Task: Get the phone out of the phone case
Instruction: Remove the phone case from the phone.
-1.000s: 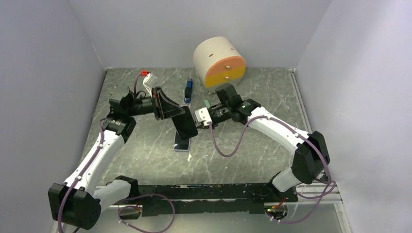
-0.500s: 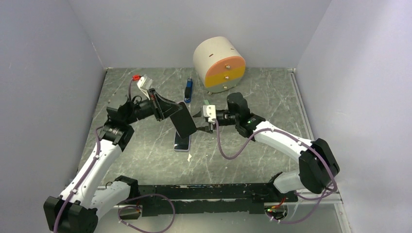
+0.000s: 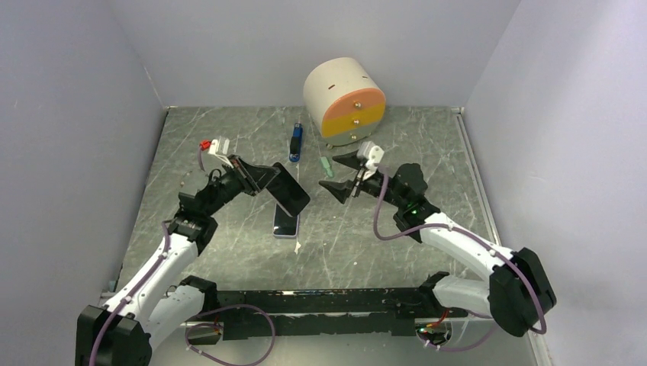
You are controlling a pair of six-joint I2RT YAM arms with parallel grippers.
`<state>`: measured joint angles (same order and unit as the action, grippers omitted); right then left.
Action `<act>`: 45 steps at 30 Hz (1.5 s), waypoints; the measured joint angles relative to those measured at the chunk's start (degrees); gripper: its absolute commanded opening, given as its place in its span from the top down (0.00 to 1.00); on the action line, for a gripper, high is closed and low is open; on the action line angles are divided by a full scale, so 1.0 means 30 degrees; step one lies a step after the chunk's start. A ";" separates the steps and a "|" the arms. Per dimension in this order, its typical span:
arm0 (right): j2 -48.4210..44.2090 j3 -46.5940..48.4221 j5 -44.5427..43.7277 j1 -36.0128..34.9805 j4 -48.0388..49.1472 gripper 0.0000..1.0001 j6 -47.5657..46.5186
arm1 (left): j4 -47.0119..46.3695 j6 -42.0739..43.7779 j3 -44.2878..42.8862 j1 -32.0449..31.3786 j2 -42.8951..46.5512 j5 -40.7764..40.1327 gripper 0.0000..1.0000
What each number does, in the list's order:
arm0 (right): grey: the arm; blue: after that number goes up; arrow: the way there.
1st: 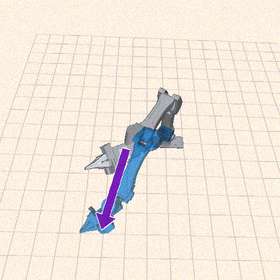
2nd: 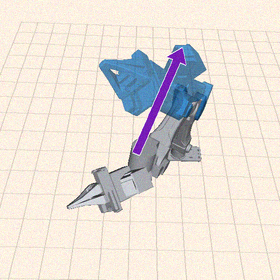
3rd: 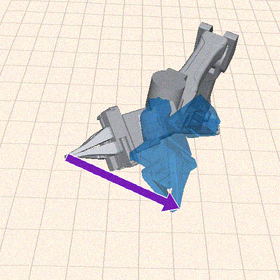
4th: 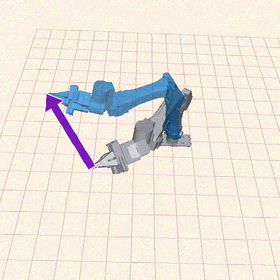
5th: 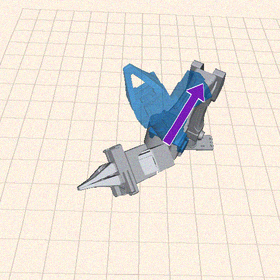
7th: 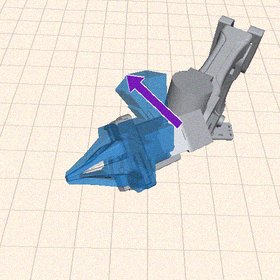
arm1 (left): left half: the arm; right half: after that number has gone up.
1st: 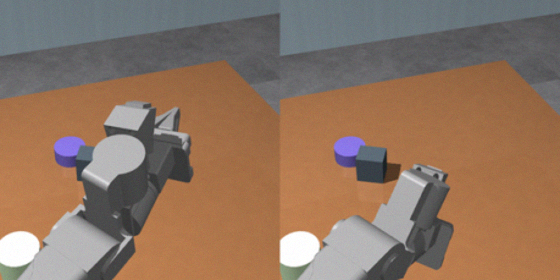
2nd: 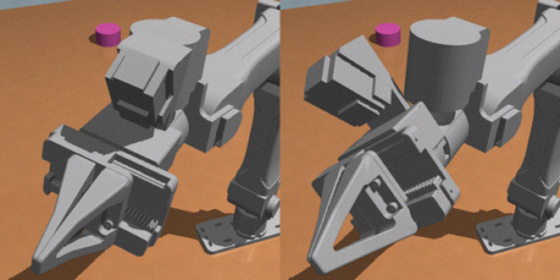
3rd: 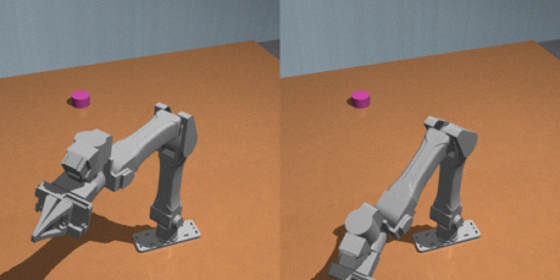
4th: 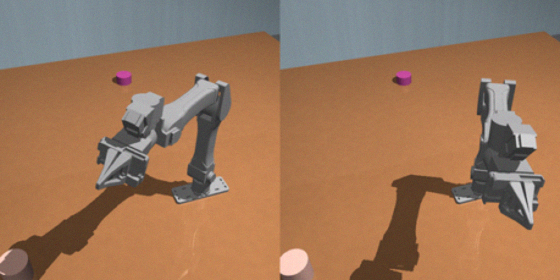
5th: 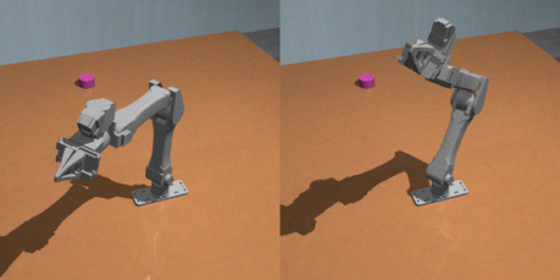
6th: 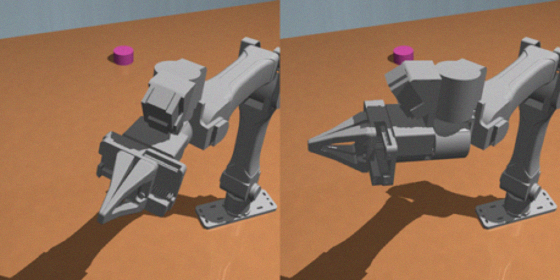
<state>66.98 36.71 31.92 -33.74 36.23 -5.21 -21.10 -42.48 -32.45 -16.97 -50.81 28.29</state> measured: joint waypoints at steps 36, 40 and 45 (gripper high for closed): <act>0.4779 -0.2353 -0.0437 -0.1013 1.0841 0.45 2.0648 | -0.8925 -0.5901 0.2725 0.0080 -0.0736 -0.3738 0.98; 0.5173 -0.2280 -0.0444 -0.1027 1.1169 0.45 2.0764 | -0.9588 -0.6302 0.2725 0.0124 -0.0976 -0.3614 0.98; 0.5246 -0.2259 -0.0474 -0.1035 1.1329 0.46 2.0757 | -0.9748 -0.6433 0.2725 0.0109 -0.1020 -0.3541 0.97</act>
<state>82.72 29.93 30.50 -36.84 70.22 57.06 -50.35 -61.78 -24.27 -16.64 -53.87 17.67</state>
